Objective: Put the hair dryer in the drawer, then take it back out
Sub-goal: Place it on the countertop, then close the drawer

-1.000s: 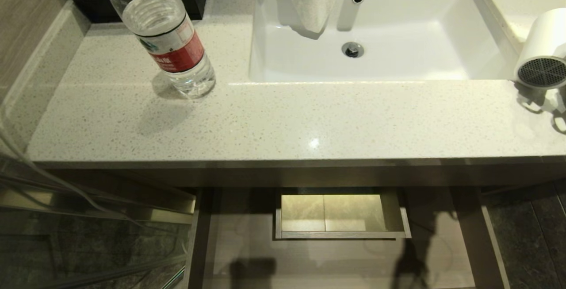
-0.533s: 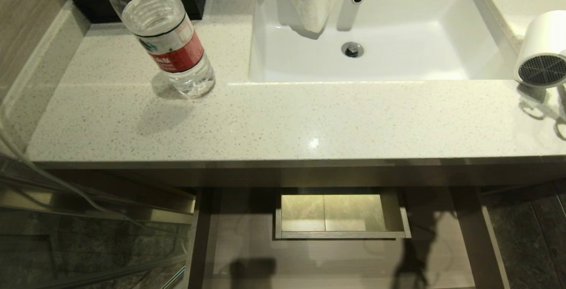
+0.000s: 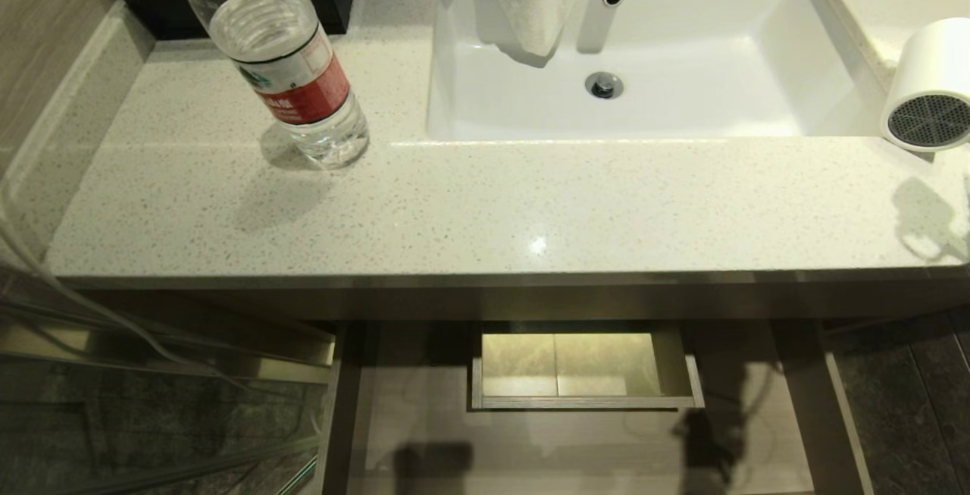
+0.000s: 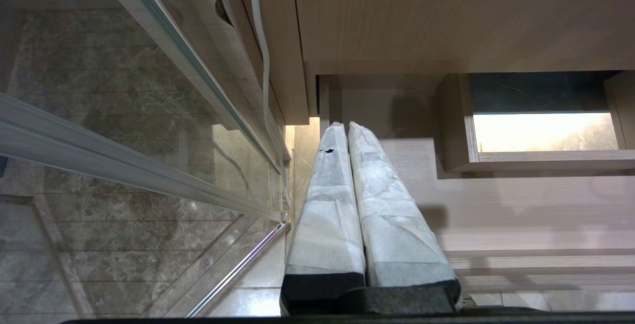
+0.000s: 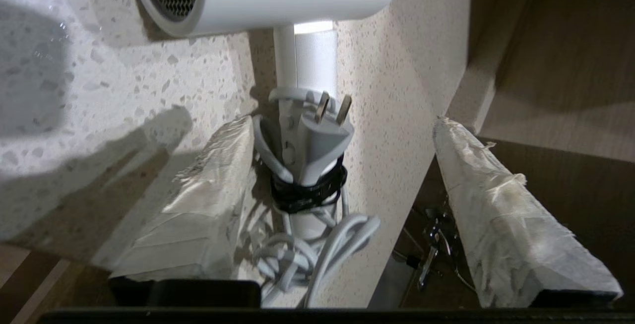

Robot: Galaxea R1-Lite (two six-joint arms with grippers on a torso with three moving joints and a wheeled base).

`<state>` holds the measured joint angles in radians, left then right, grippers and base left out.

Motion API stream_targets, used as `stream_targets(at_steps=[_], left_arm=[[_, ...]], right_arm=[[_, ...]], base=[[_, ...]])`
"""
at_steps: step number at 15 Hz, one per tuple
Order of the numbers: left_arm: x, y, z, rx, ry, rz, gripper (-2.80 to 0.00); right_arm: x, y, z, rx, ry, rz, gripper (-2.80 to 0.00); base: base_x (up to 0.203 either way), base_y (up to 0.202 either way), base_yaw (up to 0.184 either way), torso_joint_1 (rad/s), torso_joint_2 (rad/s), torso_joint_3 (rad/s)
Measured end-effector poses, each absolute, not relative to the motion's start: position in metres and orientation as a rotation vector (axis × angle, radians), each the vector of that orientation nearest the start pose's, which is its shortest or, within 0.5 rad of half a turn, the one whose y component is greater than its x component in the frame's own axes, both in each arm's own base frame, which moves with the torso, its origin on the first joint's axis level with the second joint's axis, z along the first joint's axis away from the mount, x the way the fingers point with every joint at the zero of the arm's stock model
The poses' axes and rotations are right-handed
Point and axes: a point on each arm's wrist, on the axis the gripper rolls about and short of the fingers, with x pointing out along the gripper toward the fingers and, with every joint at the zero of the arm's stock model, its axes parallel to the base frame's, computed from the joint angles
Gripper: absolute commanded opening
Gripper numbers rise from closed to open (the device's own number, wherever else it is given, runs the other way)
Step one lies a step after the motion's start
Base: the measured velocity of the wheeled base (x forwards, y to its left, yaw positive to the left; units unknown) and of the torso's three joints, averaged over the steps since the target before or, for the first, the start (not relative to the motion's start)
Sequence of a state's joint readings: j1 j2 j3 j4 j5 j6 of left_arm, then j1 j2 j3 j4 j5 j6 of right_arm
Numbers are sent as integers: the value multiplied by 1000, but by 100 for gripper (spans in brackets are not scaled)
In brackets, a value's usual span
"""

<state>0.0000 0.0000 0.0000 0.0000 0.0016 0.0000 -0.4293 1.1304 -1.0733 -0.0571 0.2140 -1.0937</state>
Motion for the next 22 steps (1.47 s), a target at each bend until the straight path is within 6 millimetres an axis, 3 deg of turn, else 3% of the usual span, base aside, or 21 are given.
stream_targets(at_steps=[4,8,12,22], left_arm=[[-23,0,75,0,0,2,-280],[-23,0,75,0,0,2,-280],[-23,0,75,0,0,1,-280],[-23,0,75,0,0,1,-280]], right_arm=[[98,-45,319,-987,214,-226,-280],[75,-35,301,-756,339,-224,-280],[65,-30,289,-444,450,-229,-280],[60,-28,289,-415,452,-239,-280]], base=[[0,0,0,0,0,0],[0,0,0,0,0,0],[0,0,0,0,0,0],[0,0,0,0,0,0]])
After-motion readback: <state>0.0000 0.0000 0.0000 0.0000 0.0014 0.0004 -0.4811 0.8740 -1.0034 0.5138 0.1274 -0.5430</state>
